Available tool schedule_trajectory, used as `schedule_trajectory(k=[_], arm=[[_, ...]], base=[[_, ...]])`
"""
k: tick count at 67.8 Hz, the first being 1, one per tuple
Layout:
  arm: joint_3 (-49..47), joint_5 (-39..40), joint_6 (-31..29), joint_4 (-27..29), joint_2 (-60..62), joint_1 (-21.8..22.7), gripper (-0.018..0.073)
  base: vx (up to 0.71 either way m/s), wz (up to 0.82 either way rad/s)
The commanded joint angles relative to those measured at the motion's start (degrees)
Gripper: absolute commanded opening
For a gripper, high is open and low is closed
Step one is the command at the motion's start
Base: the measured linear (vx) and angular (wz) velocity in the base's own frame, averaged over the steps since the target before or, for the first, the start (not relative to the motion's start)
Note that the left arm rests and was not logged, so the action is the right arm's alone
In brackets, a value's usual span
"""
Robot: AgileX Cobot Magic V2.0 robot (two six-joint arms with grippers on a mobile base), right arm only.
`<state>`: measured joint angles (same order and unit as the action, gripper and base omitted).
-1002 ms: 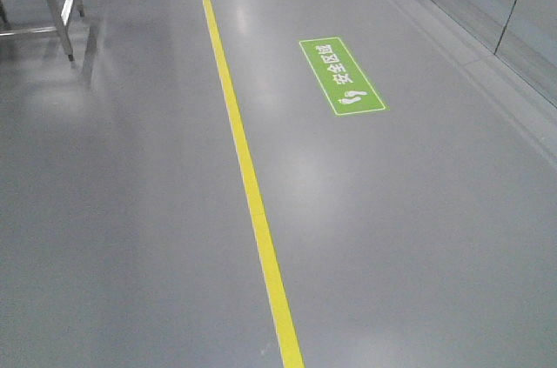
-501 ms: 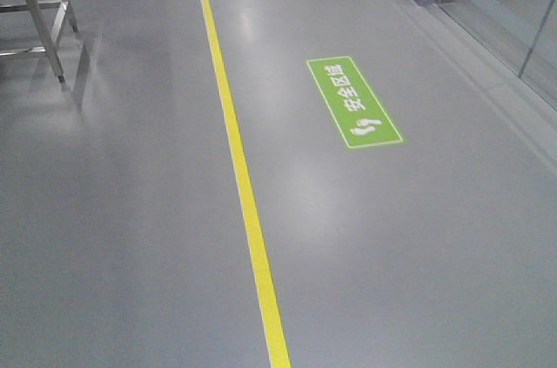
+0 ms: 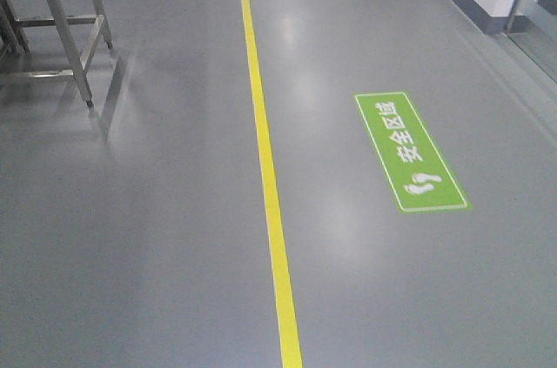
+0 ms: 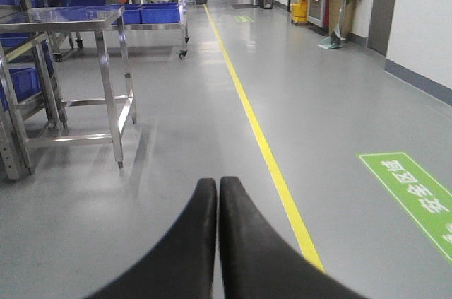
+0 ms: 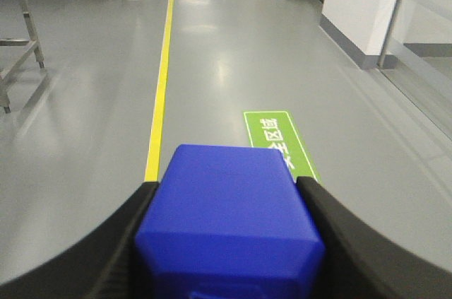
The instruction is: Pour parts from conveyor to right shelf
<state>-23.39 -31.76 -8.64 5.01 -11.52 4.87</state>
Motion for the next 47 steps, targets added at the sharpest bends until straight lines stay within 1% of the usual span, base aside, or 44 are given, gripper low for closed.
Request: schedule_trajectory(k=[1,20,47], arm=[[-1.56,4.69,0.04,0.1,-0.53,0.21,-0.0006],[-1.56,4.69,0.04,0.1,-0.53,0.21,-0.0006],[-1.56,4.68,0.05,0.1,-0.53,0.21,-0.0006]], base=[[0.64,0.14],[0.65,0.08],[0.65,-0.03]])
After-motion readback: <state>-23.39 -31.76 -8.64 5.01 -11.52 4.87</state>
